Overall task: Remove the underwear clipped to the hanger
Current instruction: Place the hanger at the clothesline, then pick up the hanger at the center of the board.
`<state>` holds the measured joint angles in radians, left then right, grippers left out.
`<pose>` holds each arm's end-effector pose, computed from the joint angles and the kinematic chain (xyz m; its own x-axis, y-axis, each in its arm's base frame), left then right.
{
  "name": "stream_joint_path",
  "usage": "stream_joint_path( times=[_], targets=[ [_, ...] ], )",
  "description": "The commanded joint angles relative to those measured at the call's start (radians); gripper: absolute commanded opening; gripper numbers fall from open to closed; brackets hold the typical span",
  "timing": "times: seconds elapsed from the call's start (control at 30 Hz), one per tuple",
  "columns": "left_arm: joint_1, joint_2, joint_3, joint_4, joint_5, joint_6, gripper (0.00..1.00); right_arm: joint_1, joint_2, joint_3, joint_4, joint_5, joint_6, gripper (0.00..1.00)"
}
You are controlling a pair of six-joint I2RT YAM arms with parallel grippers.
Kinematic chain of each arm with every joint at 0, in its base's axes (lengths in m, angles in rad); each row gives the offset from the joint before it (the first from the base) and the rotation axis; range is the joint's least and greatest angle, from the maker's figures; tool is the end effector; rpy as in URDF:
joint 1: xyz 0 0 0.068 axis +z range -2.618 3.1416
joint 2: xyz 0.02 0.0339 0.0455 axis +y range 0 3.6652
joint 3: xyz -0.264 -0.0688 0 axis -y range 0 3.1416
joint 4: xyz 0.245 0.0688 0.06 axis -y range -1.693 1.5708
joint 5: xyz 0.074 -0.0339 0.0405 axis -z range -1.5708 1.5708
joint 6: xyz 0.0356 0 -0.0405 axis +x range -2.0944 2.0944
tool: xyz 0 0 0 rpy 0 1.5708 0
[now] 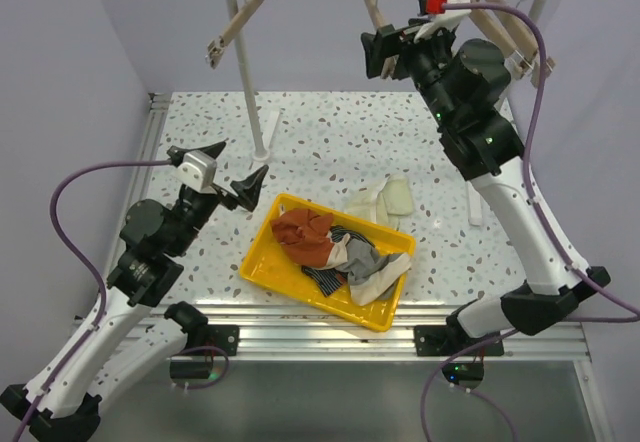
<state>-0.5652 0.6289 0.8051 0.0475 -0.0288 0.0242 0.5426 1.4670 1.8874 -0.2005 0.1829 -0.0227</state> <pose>0.1222 -0.0763 0.3951 0.1997 -0.0980 -0.9750 0.5070 0.8618 0.0172 0.2587 0.1484 0.5546 0.1948 0.0914 -0.9766 -0.3514 0.9361 0.0175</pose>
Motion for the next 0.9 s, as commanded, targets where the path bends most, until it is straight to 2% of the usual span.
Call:
stream_joint_path(
  times=[0.0,0.03,0.07,0.23,0.4,0.5,0.6,0.77,0.87],
  targets=[
    [-0.001,0.008,0.005,0.069,0.012,-0.049,1.0,0.002,-0.072,-0.04,0.11,-0.112,-0.104,0.93],
    [0.001,0.009,0.005,0.072,0.012,-0.052,1.0,0.0,-0.089,-0.053,0.107,-0.134,-0.135,0.98],
    [0.001,0.012,0.005,0.072,0.01,-0.056,1.0,0.0,-0.097,-0.06,0.102,-0.154,-0.154,0.99],
    [-0.001,0.015,-0.001,0.083,-0.002,-0.079,1.0,-0.003,-0.193,-0.141,0.056,-0.336,-0.357,0.99],
    [-0.001,0.014,-0.014,0.086,-0.042,-0.13,1.0,-0.007,-0.298,-0.237,-0.014,-0.391,-0.511,0.99],
    [-0.001,0.011,-0.018,0.069,-0.1,-0.19,1.0,-0.01,-0.394,-0.357,-0.052,-0.456,-0.584,0.99],
    [-0.001,0.009,-0.02,0.058,-0.125,-0.201,1.0,-0.01,-0.493,-0.454,-0.124,-0.497,-0.644,0.99],
    [-0.001,0.015,-0.017,0.02,-0.138,-0.222,1.0,-0.009,-0.614,-0.604,-0.341,-0.571,-0.726,0.99],
    [0.001,0.018,-0.017,0.002,-0.141,-0.237,1.0,-0.01,-0.628,-0.704,-0.411,-0.534,-0.682,0.98]
  ],
)
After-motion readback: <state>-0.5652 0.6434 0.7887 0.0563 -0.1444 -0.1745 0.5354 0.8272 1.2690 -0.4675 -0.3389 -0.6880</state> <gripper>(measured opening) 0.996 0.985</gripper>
